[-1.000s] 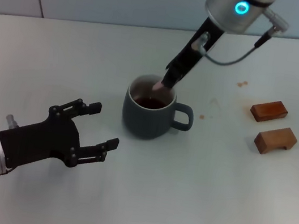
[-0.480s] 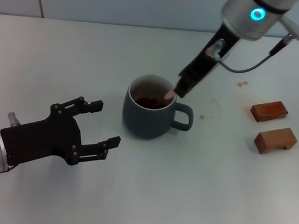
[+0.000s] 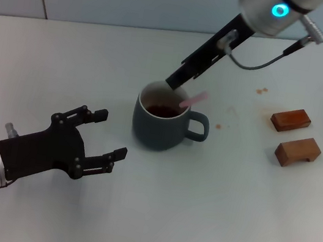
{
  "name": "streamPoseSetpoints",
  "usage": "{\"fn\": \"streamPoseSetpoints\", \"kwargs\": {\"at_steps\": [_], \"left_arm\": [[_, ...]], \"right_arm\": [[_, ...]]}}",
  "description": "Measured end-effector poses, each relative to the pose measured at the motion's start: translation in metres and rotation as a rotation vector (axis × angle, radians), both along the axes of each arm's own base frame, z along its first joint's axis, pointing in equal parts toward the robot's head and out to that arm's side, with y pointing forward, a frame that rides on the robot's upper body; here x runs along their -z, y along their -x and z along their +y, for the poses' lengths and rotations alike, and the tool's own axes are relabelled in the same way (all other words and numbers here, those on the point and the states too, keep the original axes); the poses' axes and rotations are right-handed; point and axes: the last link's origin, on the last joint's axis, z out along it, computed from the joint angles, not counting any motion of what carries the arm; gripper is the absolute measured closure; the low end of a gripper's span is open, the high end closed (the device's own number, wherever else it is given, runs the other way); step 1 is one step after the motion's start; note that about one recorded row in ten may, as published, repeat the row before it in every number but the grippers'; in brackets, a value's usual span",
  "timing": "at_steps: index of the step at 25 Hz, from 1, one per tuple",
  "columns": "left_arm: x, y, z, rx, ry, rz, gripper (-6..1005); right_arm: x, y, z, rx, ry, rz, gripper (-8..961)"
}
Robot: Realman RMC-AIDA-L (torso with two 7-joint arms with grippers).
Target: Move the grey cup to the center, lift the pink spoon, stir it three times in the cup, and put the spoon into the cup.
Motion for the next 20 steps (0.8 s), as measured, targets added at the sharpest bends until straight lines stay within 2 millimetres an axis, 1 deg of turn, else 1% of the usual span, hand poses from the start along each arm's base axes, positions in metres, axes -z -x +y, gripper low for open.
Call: {"fn": "streamPoseSetpoints", "kwargs": {"at_steps": [1, 2, 3, 4, 6, 7, 8, 11, 12, 13, 15, 16, 18, 20], "left_arm": [[0.000, 0.000, 0.000, -0.001, 0.000, 0.000, 147], [0.000, 0.000, 0.000, -0.001, -0.001, 0.000, 147], [0.000, 0.000, 0.000, -0.001, -0.001, 0.000, 147], [0.000, 0.000, 0.000, 0.000, -0.001, -0.001, 147], [0.000, 0.000, 0.000, 0.000, -0.001, -0.001, 147], [0.000, 0.000, 0.000, 0.000, -0.001, -0.001, 147], [-0.002, 0.001, 0.000, -0.002, -0.003, -0.005, 147], [-0.002, 0.002, -0.001, -0.006, -0.005, -0.006, 147], [-0.002, 0.002, -0.002, -0.009, -0.006, -0.006, 147], [-0.002, 0.002, -0.002, -0.009, -0.006, -0.006, 147], [-0.003, 0.003, -0.002, -0.013, -0.006, -0.006, 147], [-0.003, 0.003, -0.002, -0.014, -0.005, -0.007, 147], [-0.003, 0.003, -0.002, -0.014, -0.005, -0.007, 147], [-0.002, 0.002, -0.001, -0.009, 0.000, -0.005, 147]], "right_arm": [[-0.004, -0.002, -0.002, -0.006, -0.007, 0.018, 707], [-0.013, -0.008, -0.008, -0.030, -0.028, 0.061, 676], [-0.013, -0.008, -0.008, -0.030, -0.028, 0.061, 630], [-0.019, -0.013, -0.012, -0.047, -0.043, 0.088, 584], [-0.032, -0.023, -0.025, -0.107, -0.076, 0.162, 493], [-0.042, -0.035, -0.040, -0.168, -0.103, 0.249, 447], [-0.042, -0.035, -0.040, -0.168, -0.103, 0.249, 402], [-0.056, -0.068, -0.070, -0.279, -0.155, 0.407, 265], [-0.062, -0.095, -0.089, -0.324, -0.204, 0.497, 220], [-0.062, -0.095, -0.089, -0.324, -0.204, 0.497, 214], [-0.065, -0.124, -0.107, -0.326, -0.250, 0.560, 201], [-0.064, -0.138, -0.113, -0.306, -0.264, 0.569, 195], [-0.060, -0.167, -0.121, -0.252, -0.291, 0.579, 181], [-0.055, -0.187, -0.125, -0.216, -0.310, 0.588, 167]]}}
